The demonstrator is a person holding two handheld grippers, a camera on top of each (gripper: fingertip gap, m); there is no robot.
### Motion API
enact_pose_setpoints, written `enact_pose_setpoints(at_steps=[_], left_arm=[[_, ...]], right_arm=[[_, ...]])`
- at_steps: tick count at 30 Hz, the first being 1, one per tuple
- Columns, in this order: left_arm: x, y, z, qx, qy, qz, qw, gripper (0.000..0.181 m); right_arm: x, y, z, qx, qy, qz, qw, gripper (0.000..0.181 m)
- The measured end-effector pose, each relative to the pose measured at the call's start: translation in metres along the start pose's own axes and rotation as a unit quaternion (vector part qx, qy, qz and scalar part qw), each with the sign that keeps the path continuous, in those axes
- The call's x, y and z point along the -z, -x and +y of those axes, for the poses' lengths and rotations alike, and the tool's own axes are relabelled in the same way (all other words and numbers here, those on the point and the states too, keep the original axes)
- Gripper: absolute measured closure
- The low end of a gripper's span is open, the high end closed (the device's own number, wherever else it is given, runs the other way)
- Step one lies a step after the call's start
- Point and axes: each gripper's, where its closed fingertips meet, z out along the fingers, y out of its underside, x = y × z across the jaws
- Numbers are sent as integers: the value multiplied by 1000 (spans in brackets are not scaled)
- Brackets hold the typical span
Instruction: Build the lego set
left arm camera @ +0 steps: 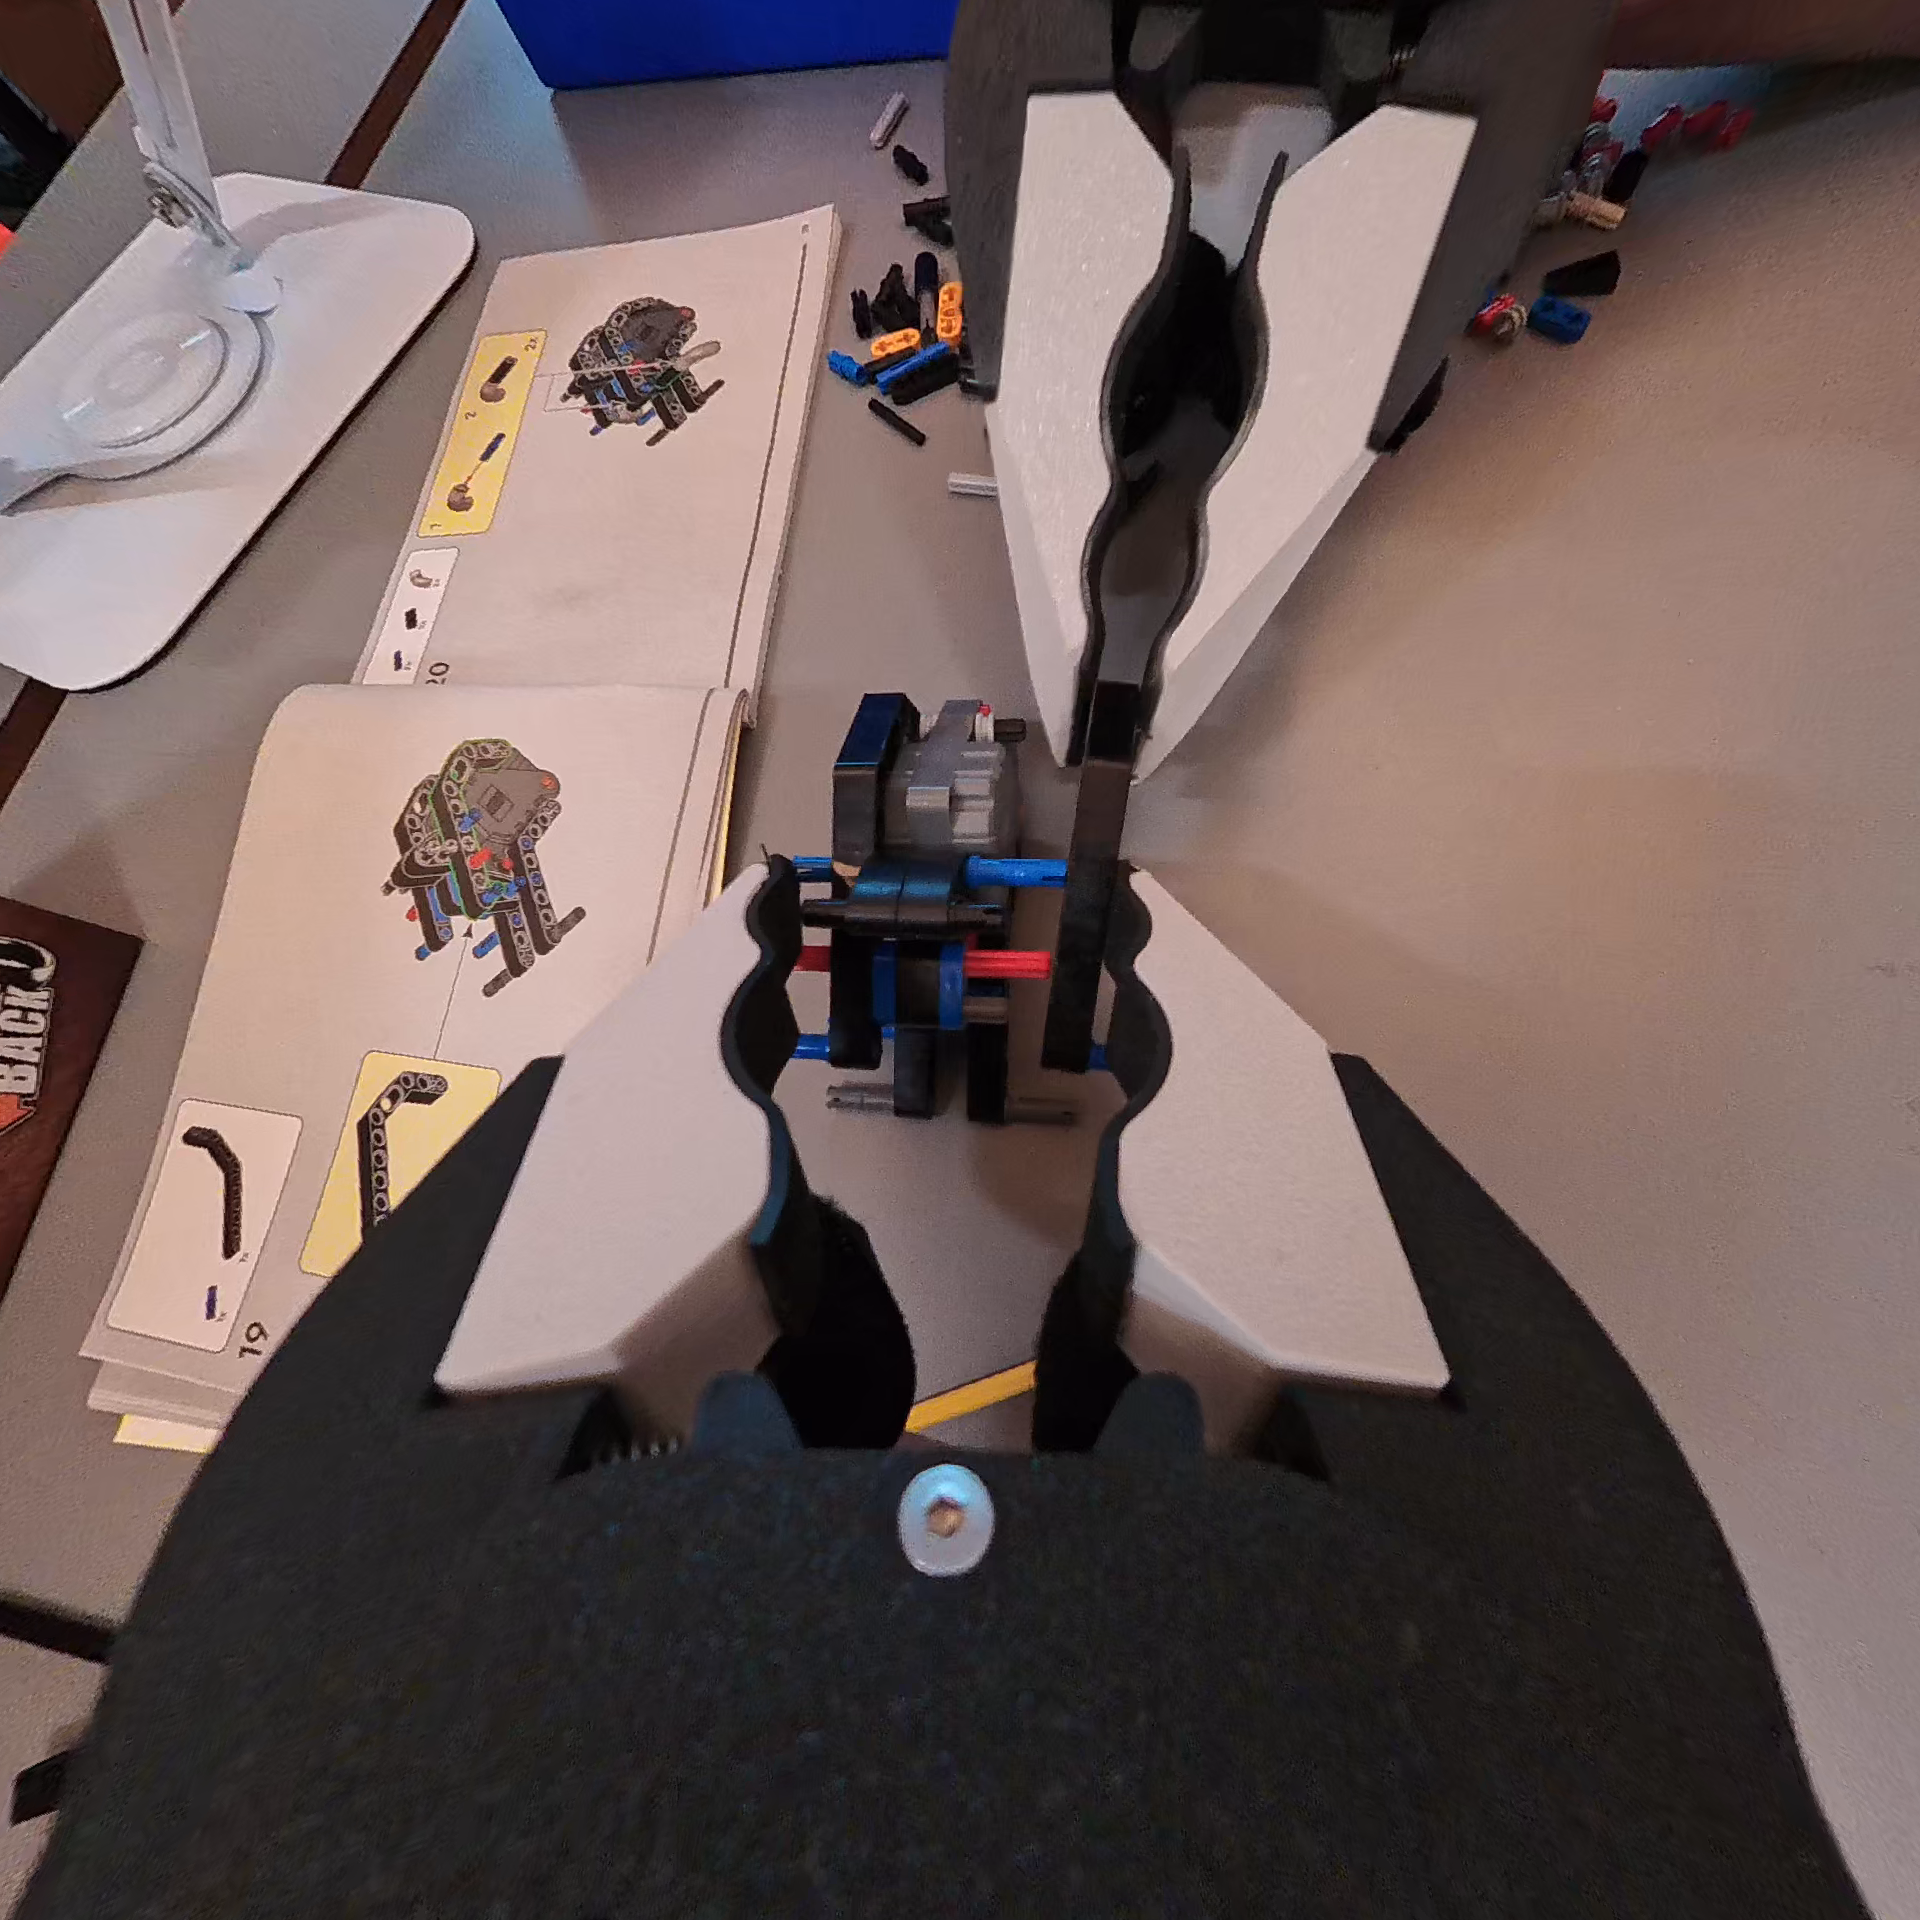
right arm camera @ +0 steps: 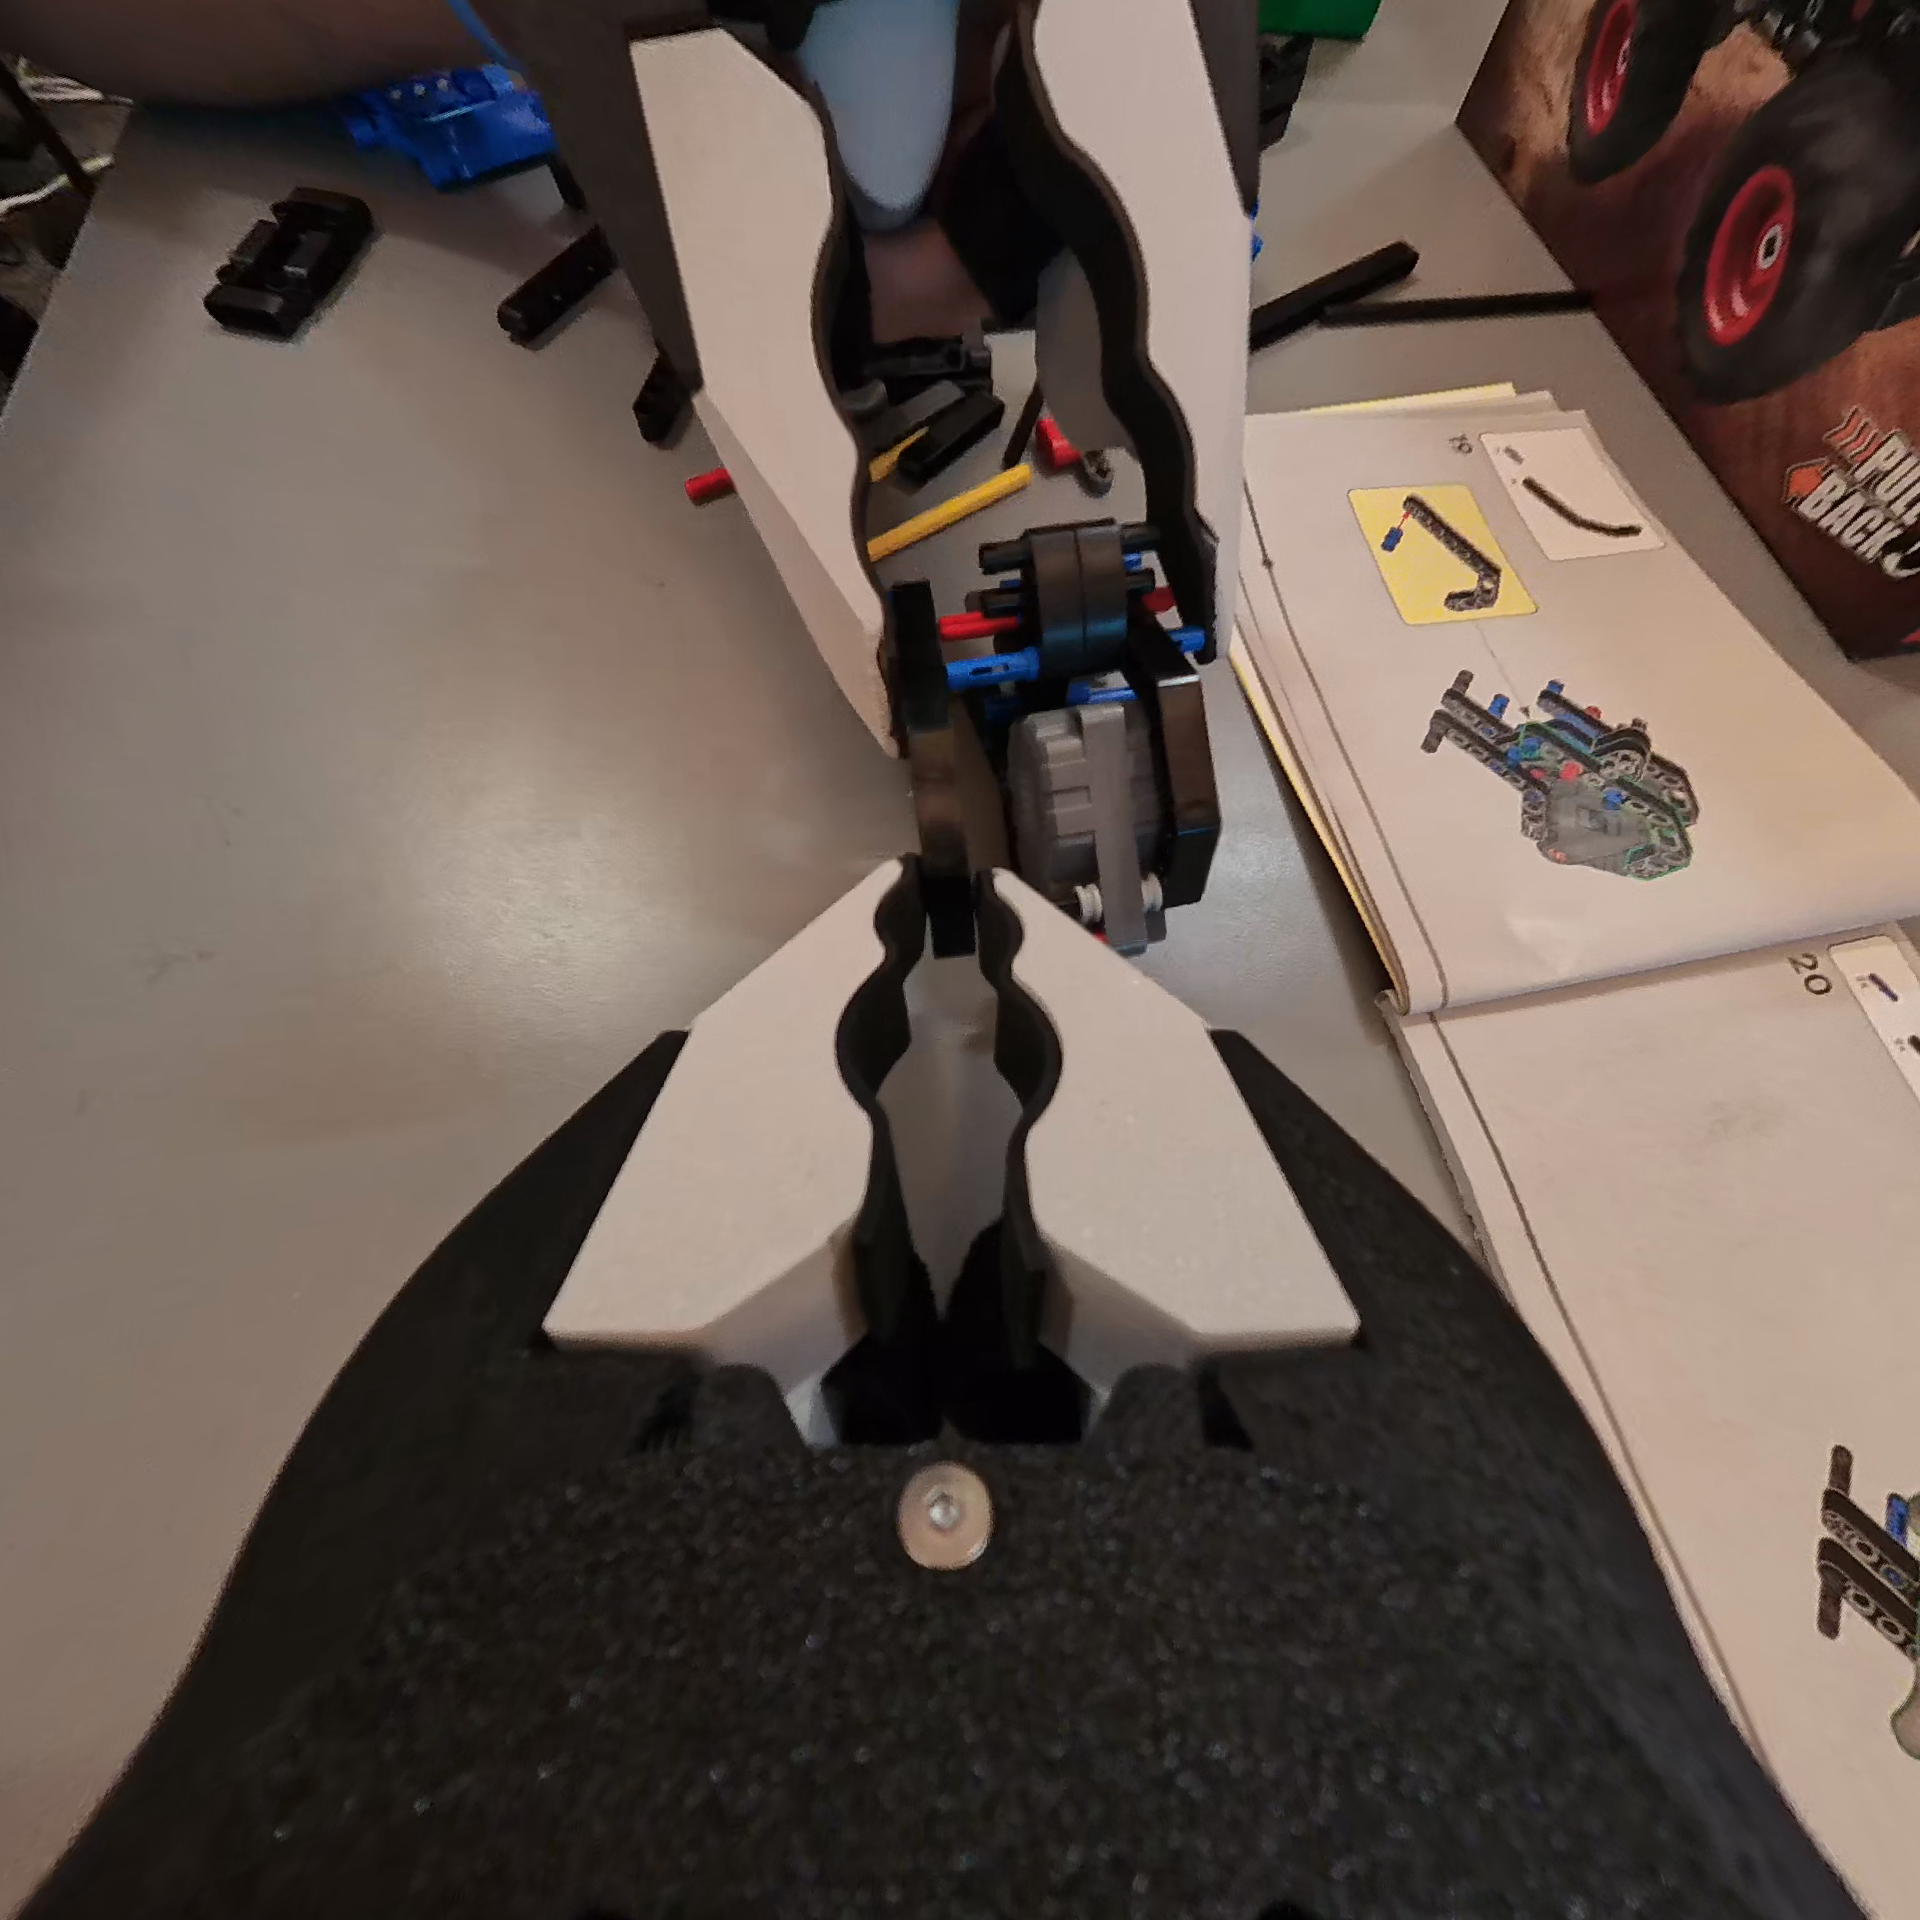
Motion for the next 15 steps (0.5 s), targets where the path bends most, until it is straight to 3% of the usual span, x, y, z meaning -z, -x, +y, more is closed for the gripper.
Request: enact_pose_setpoints(at_steps=[1,6,15], left_arm=[[0,0,0,2,-1,1,1000,125],[-1,-1,-2,0,-3,-3,1000,124],[0,-4,0,-10,-5,-2,1000,123]], right_arm=[[0,0,-2,3,-7,4,1000,173],[-1,5,-10,15,-26,4,1000,164],[0,8,-18,5,-38,-19,999,174]])
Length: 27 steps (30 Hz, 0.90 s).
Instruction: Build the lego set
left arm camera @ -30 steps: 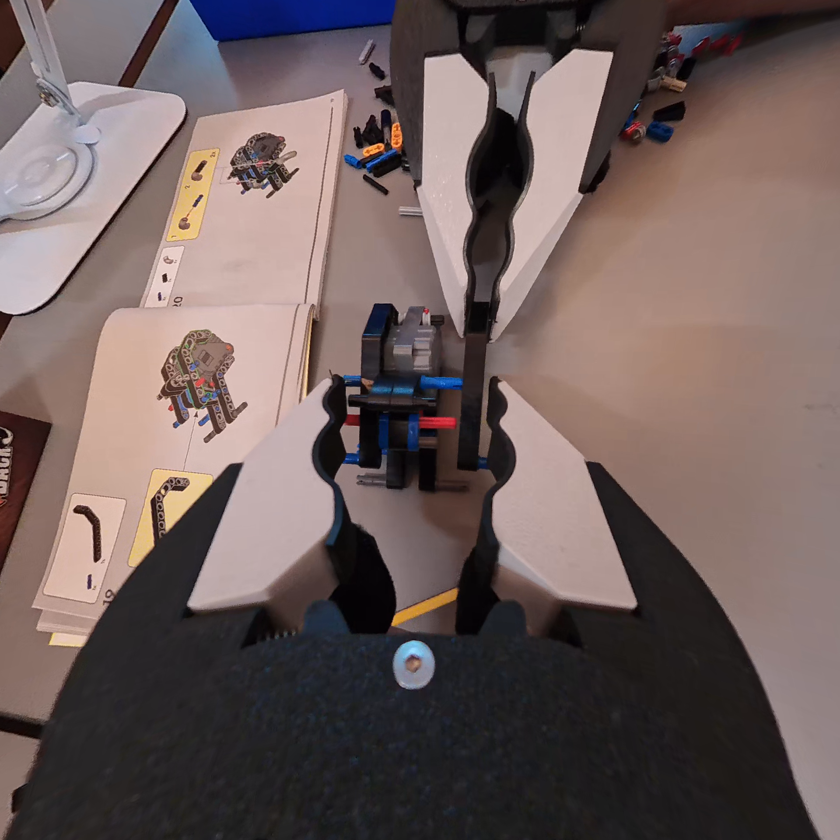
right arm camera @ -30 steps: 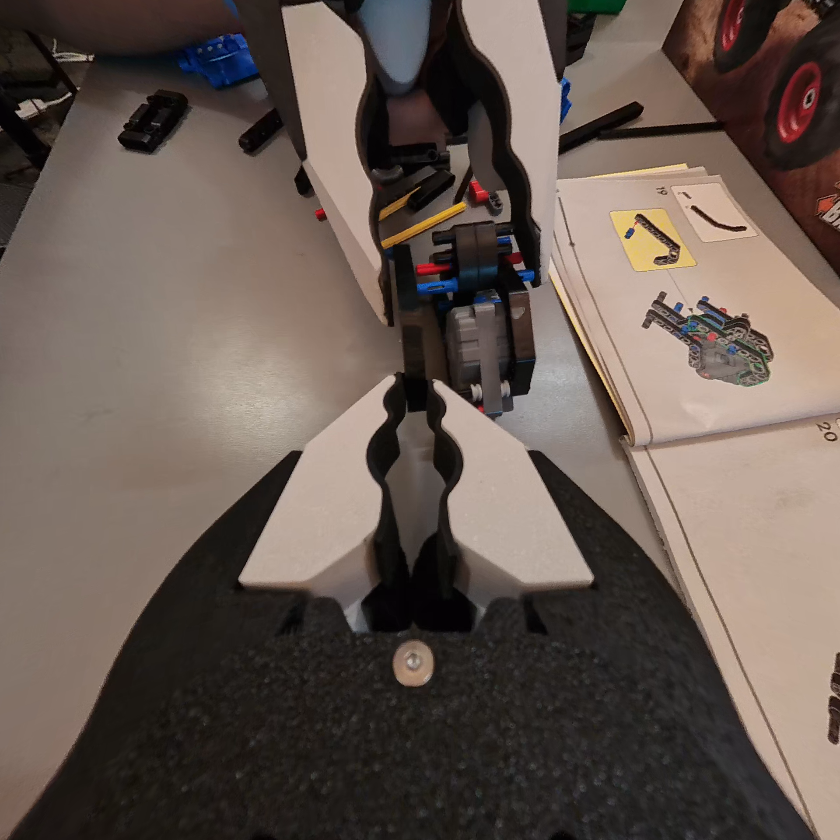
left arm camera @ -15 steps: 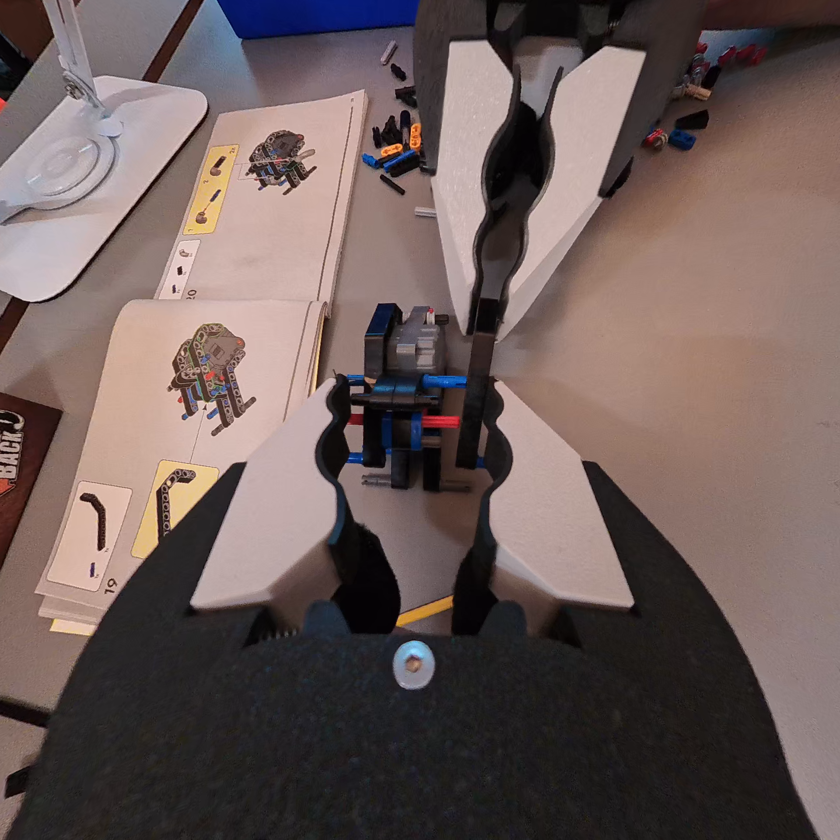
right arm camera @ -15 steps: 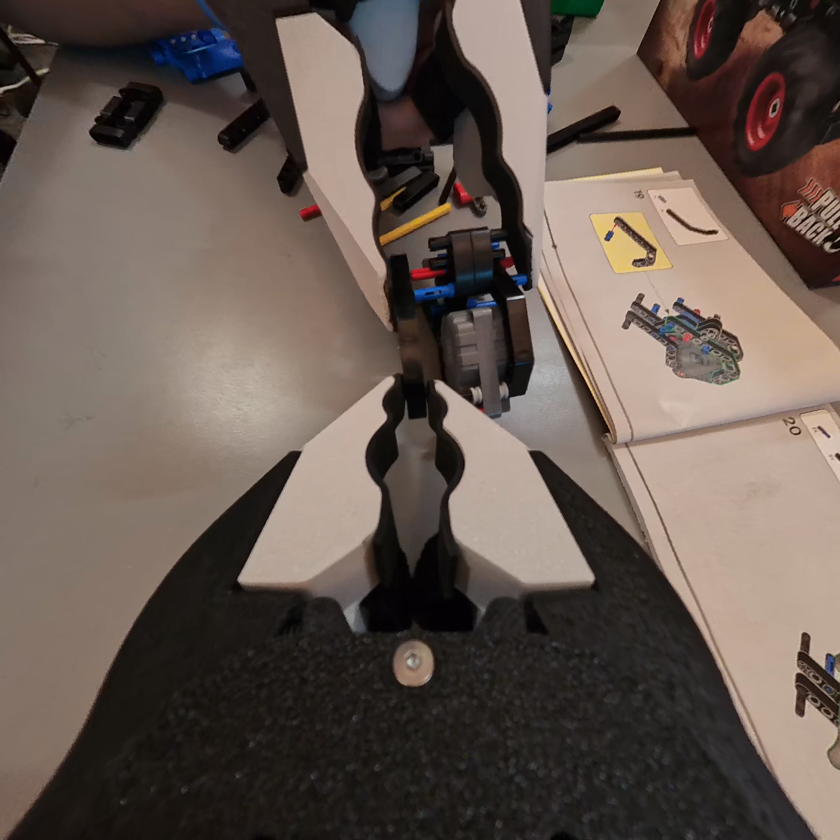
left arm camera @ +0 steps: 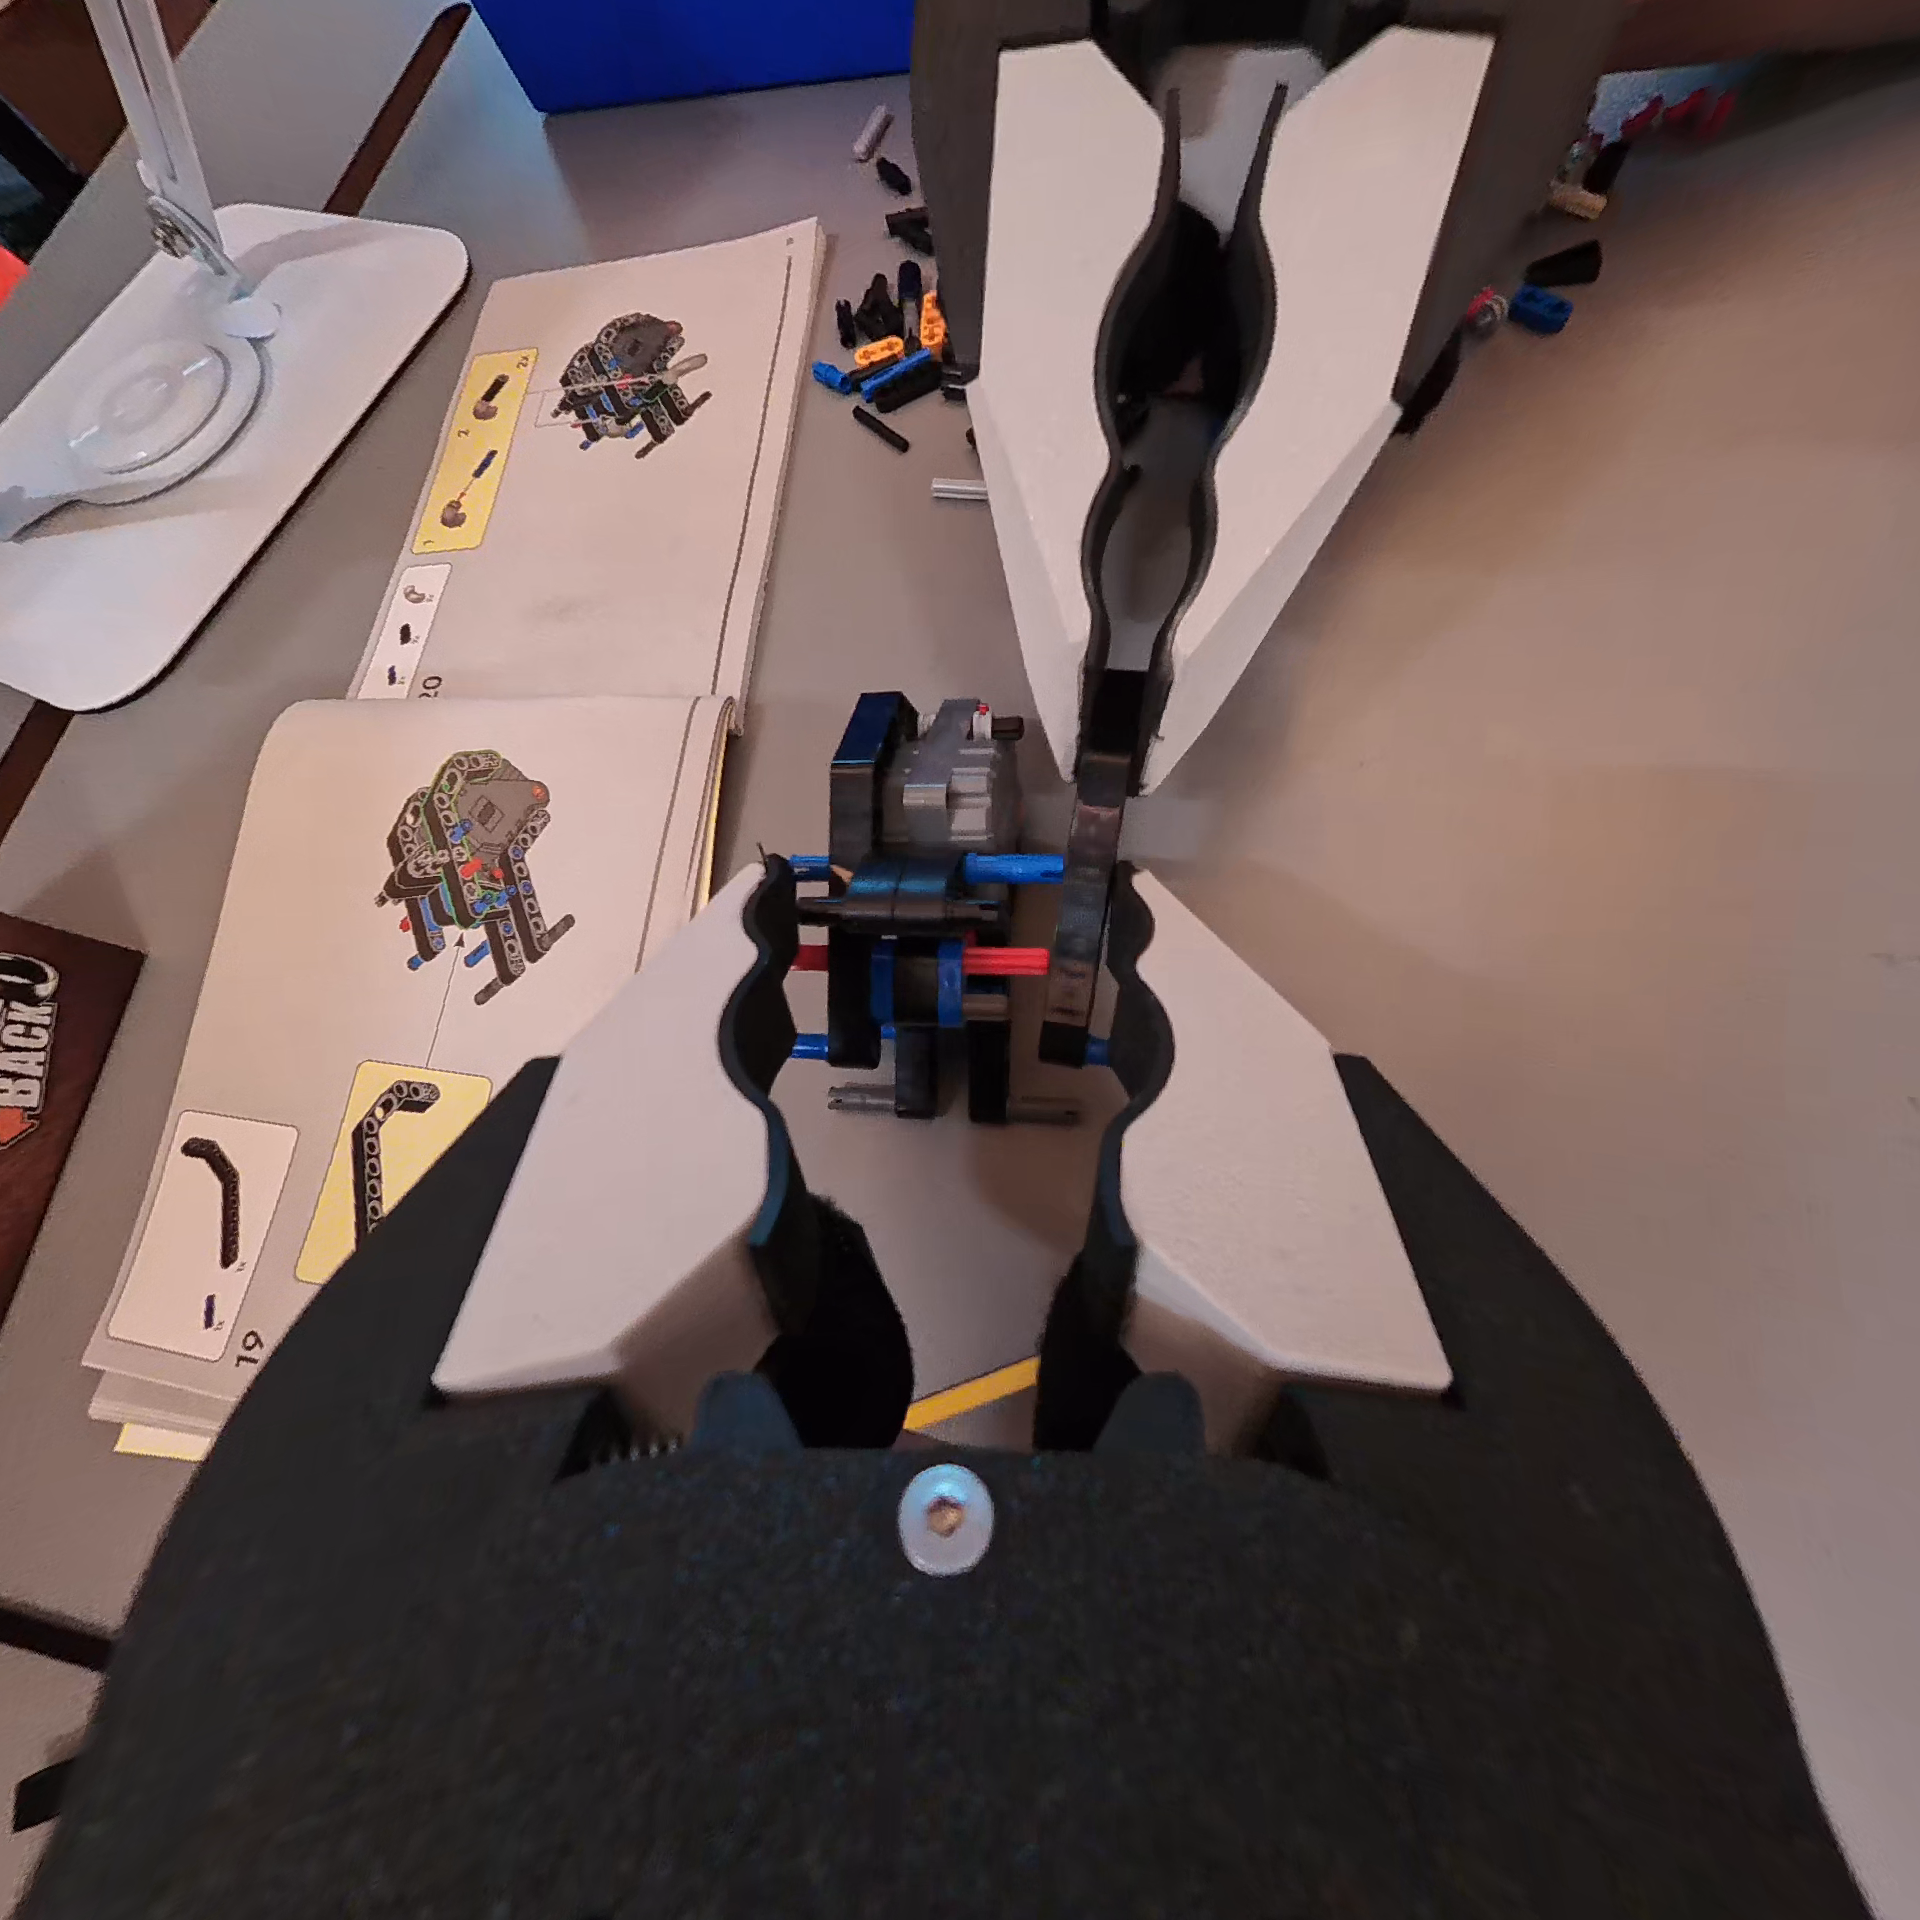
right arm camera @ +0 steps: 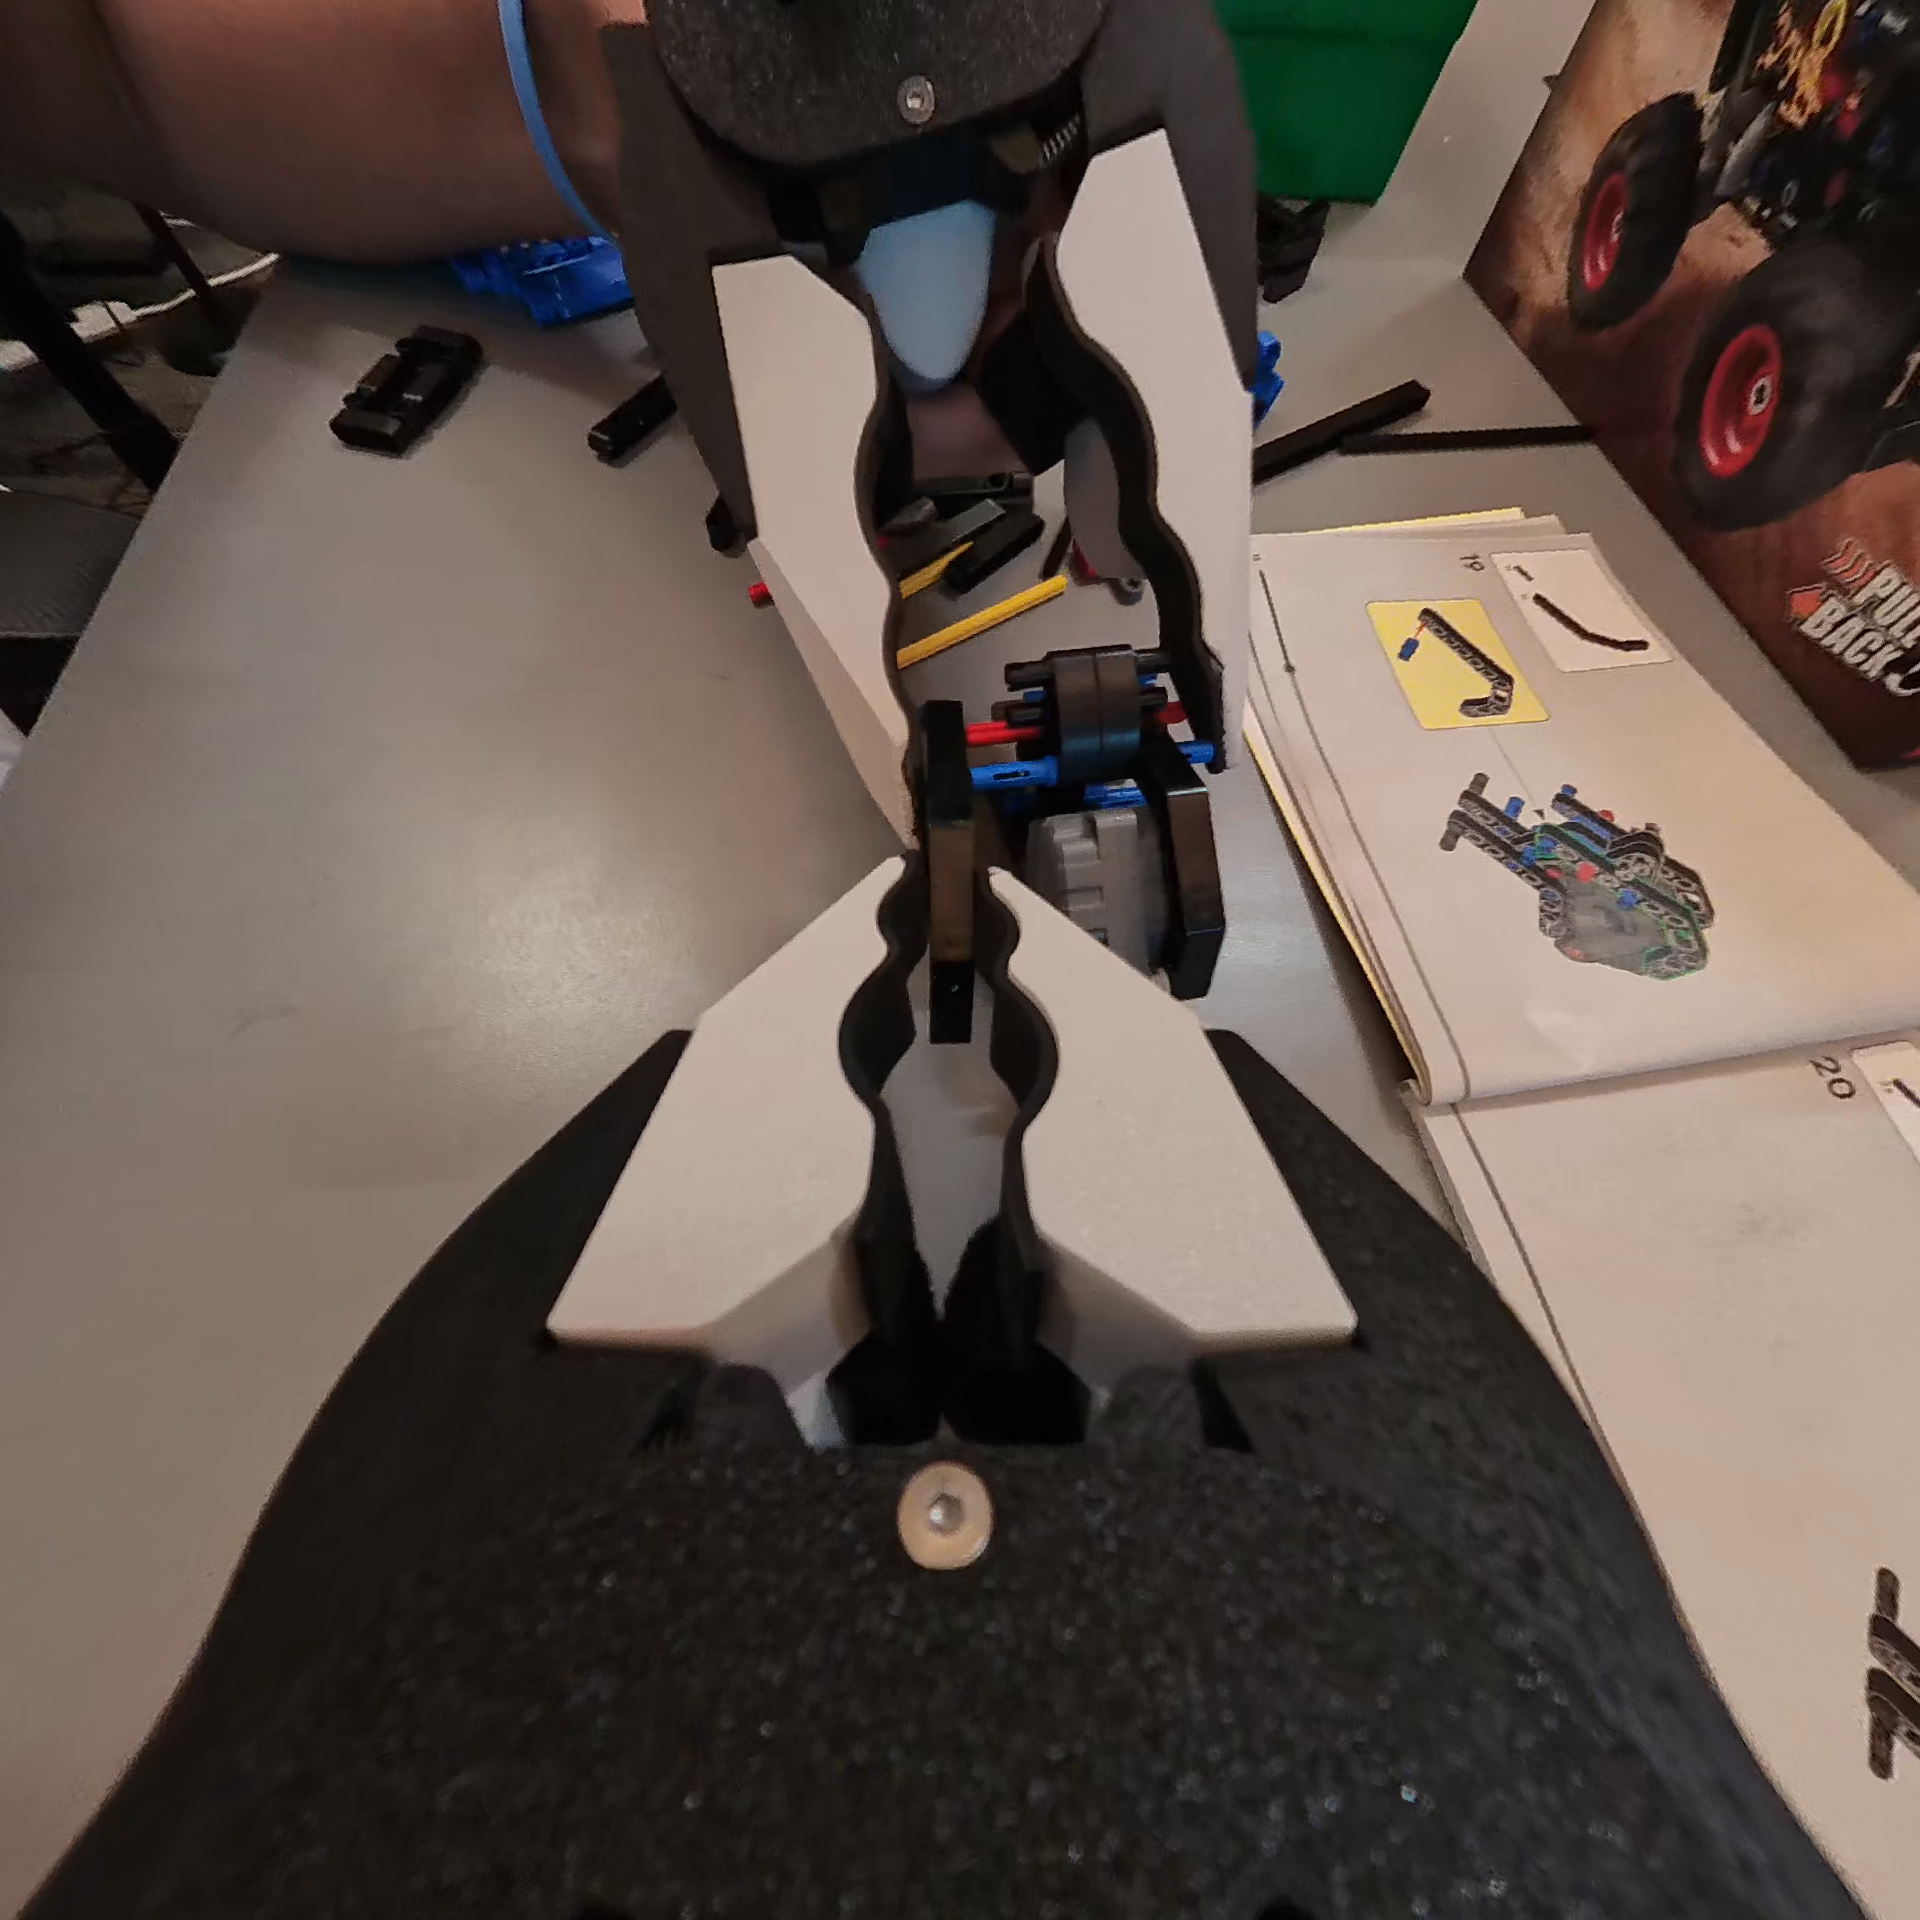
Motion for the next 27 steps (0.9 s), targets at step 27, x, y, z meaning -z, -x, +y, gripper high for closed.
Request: enact_pose_setpoints(at_steps=[27], left_arm=[[-2,-2,8,-5,8,29,1000,118]], right_arm=[[-3,-1,0,4,-8,-18,1000,174]])
